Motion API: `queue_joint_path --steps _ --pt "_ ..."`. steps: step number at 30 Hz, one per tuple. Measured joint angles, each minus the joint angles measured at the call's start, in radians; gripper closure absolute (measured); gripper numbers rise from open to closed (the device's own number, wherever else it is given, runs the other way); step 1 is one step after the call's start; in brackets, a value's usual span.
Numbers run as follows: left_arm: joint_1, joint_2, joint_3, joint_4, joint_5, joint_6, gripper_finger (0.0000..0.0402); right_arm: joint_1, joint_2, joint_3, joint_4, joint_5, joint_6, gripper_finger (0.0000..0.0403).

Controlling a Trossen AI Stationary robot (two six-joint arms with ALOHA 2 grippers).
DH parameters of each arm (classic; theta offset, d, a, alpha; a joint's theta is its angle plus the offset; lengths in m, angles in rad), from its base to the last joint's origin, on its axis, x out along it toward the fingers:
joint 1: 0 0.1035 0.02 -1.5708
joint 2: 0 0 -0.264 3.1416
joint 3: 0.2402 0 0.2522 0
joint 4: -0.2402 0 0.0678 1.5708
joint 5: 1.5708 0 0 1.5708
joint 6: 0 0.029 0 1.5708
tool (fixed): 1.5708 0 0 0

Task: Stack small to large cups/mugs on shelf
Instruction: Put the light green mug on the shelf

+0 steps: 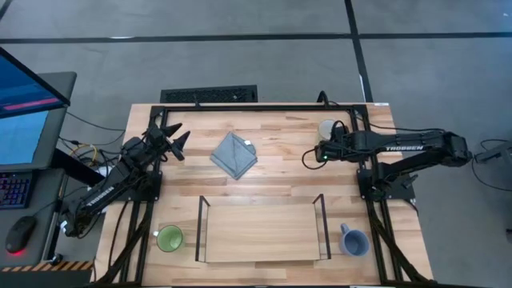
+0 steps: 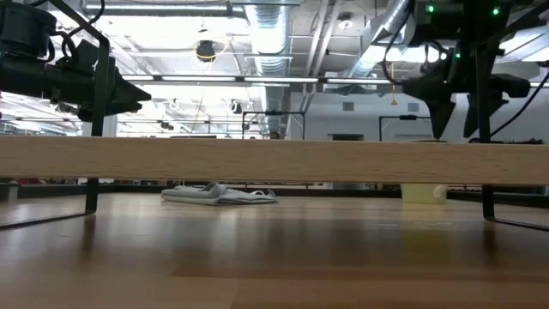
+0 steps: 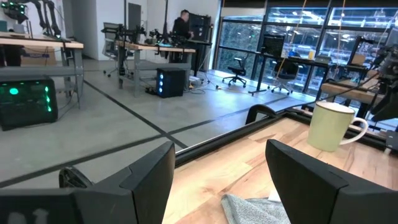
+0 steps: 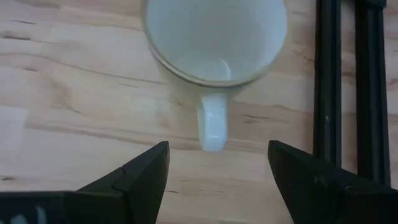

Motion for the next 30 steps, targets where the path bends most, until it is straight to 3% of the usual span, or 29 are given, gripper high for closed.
queue_joint_path --steps 10,30 --pt "0.0 0.0 0.0 0.0 0.0 0.0 0.0159 0.0 0.0 -0.074 0.177 0.027 -0.045 0.0106" --pt "0.0 0.0 0.0 0.0 0.0 0.0 0.0159 -0.1 0.0 -0.122 0.246 0.027 -0.08 0.0106"
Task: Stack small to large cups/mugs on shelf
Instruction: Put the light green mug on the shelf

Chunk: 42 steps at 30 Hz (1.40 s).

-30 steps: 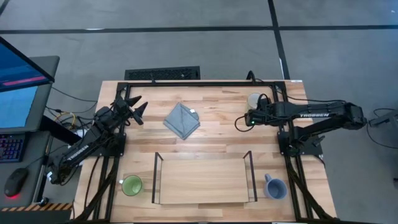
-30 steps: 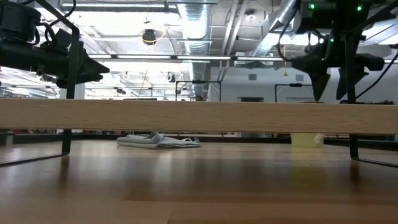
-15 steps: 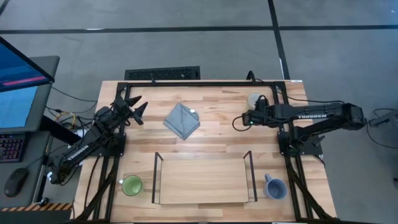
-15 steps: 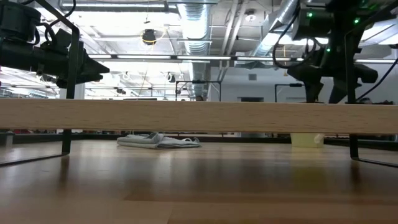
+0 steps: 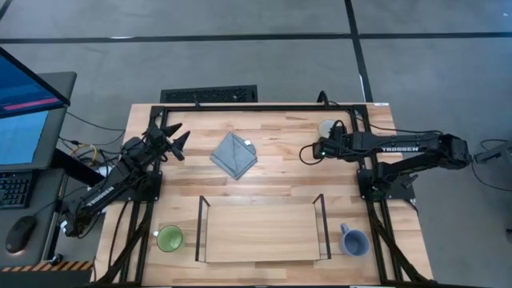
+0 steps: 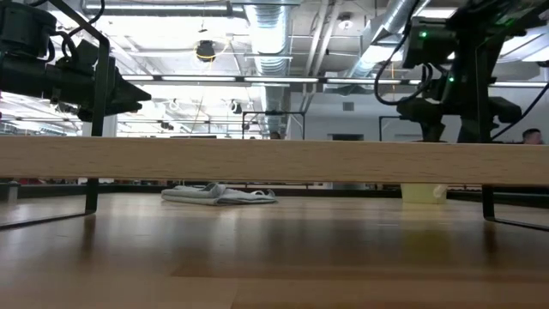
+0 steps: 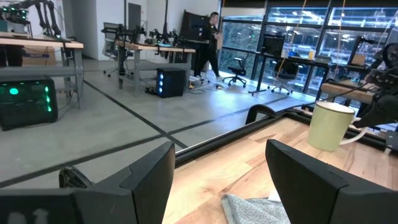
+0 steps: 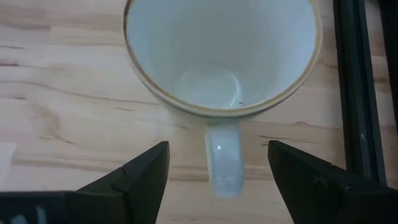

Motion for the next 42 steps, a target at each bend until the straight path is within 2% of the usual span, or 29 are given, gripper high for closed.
queue_joint_path --steps 9,26,42 --pt "0.0 0.0 0.0 0.0 0.0 0.0 0.0159 -0.014 0.0 0.0 0.007 -0.04 -0.009 0.0114" --pt "0.0 0.0 0.0 0.0 0.0 0.0 0.0159 -0.014 0.0 0.0 0.007 -0.043 -0.008 0.0204" --pt "0.0 0.0 0.0 0.0 0.0 0.0 0.0159 -0.014 0.0 0.0 0.008 -0.042 -0.009 0.0265"
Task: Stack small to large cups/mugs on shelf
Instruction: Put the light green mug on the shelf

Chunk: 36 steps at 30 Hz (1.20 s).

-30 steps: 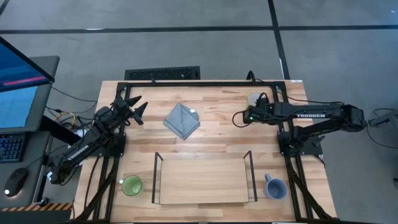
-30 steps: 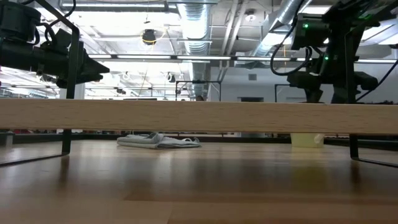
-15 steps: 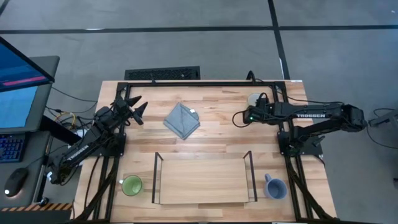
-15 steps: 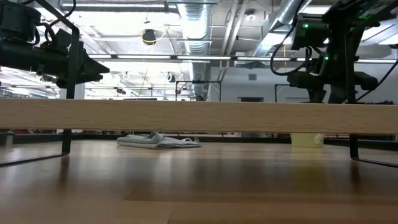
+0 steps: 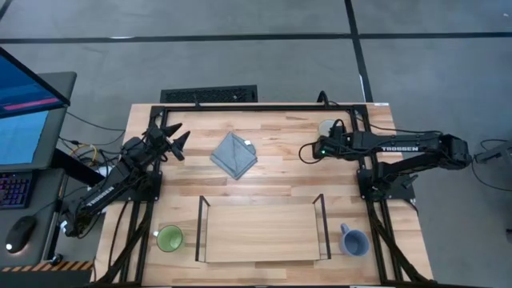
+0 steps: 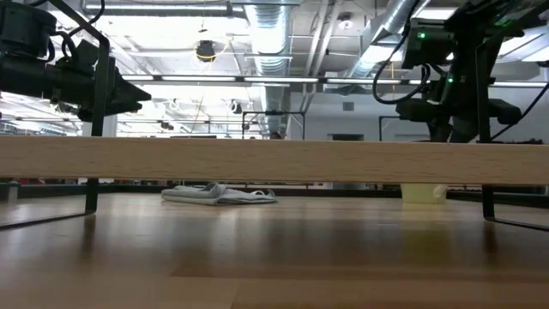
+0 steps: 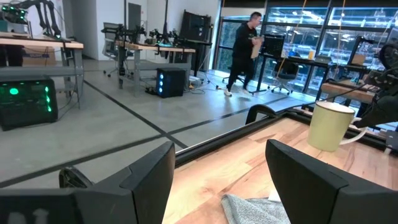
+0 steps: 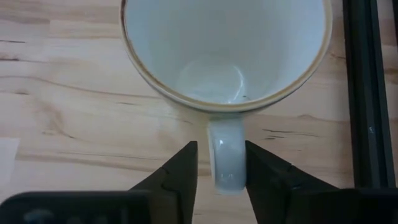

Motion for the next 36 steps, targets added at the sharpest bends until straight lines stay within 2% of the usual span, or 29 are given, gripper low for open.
queue_joint_path --steps 26,36 --pt "0.0 0.0 0.0 0.0 0.0 0.0 0.0159 0.0 0.0 0.0 -0.001 0.002 -0.034 0.0332" --pt "0.0 0.0 0.0 0.0 0.0 0.0 0.0159 0.0 0.0 0.0 -0.001 0.002 -0.044 0.0333"
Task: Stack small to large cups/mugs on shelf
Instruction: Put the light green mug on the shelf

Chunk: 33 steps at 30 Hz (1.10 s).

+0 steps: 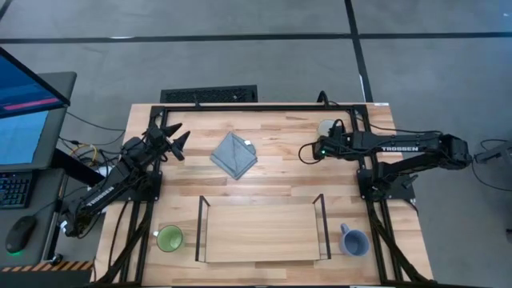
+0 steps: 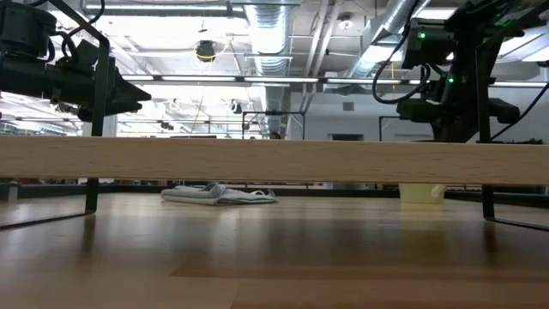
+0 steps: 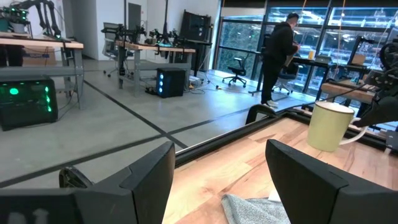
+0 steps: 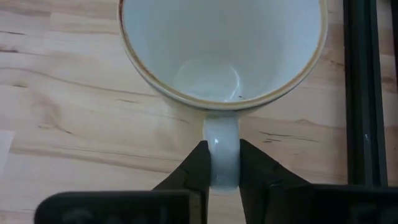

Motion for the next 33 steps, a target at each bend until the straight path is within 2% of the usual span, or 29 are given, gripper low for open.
queue_joint_path --steps 33 --pt "0.0 0.0 0.0 0.0 0.0 0.0 0.0159 0.0 0.0 0.0 0.001 -0.007 -0.034 0.0336"
